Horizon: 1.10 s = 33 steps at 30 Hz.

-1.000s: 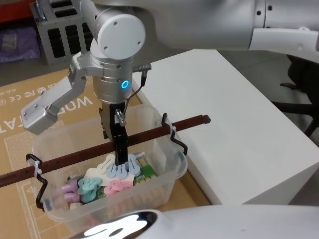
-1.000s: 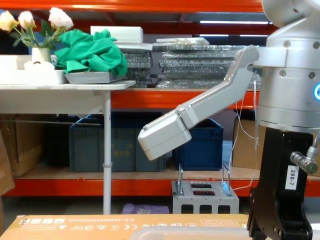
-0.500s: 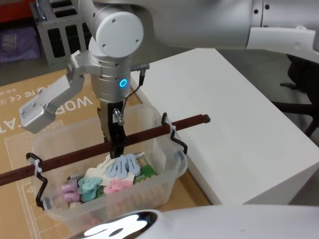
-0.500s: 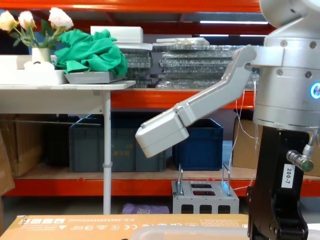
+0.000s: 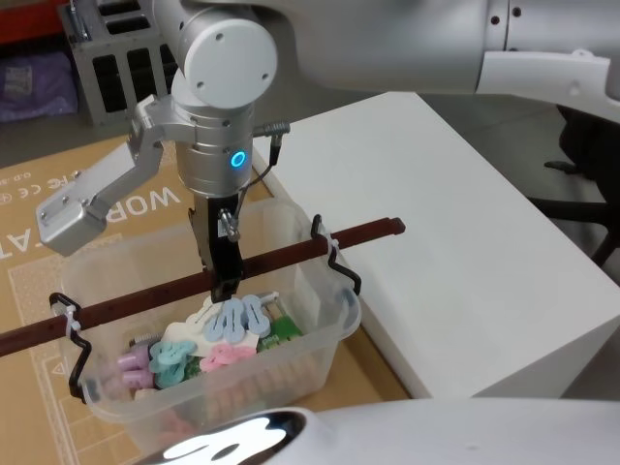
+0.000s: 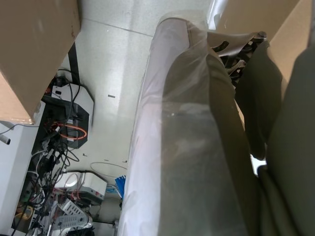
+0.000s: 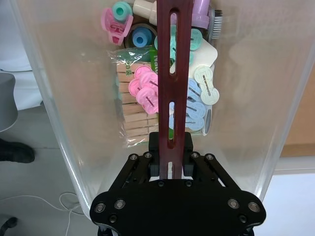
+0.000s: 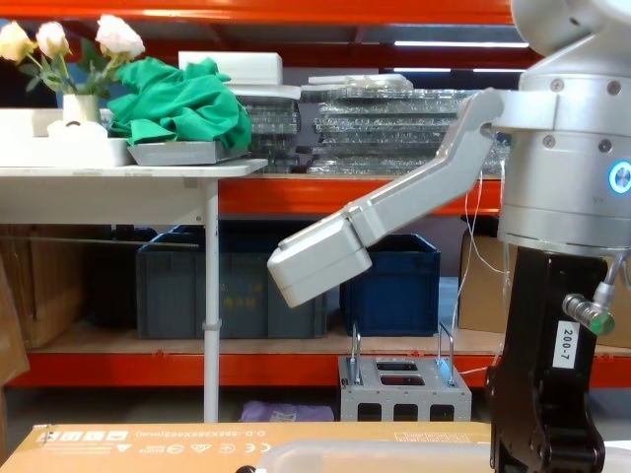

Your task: Use one hand to grasp the basket and place it at the designated location.

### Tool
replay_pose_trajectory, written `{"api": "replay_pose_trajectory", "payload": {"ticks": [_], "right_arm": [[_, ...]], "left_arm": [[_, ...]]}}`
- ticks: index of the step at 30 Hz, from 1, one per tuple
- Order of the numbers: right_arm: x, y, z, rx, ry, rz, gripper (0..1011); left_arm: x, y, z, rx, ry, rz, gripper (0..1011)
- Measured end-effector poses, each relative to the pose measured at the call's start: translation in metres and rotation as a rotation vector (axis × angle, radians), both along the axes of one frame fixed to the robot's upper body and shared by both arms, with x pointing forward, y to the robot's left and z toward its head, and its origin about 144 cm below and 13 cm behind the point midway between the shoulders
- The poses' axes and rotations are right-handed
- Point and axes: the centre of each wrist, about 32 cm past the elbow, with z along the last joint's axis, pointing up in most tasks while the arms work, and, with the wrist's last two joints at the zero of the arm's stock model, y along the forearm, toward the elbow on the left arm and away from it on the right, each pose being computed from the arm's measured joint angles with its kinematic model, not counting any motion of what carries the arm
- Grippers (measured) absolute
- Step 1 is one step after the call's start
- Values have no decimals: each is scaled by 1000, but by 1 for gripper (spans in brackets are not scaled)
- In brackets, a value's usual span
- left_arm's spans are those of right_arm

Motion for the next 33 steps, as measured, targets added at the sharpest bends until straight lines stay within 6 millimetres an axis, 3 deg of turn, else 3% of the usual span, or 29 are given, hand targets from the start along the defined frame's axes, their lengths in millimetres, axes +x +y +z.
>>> {"api": "replay_pose_trajectory", "payload": {"ticks": [17, 33], "right_arm": [[3, -5, 5, 5, 6, -14, 237], [8, -24, 31, 45, 3, -45, 237]], "left_arm": [[0, 0, 0, 0, 0, 0, 0], [0, 0, 0, 0, 0, 0, 0]]}}
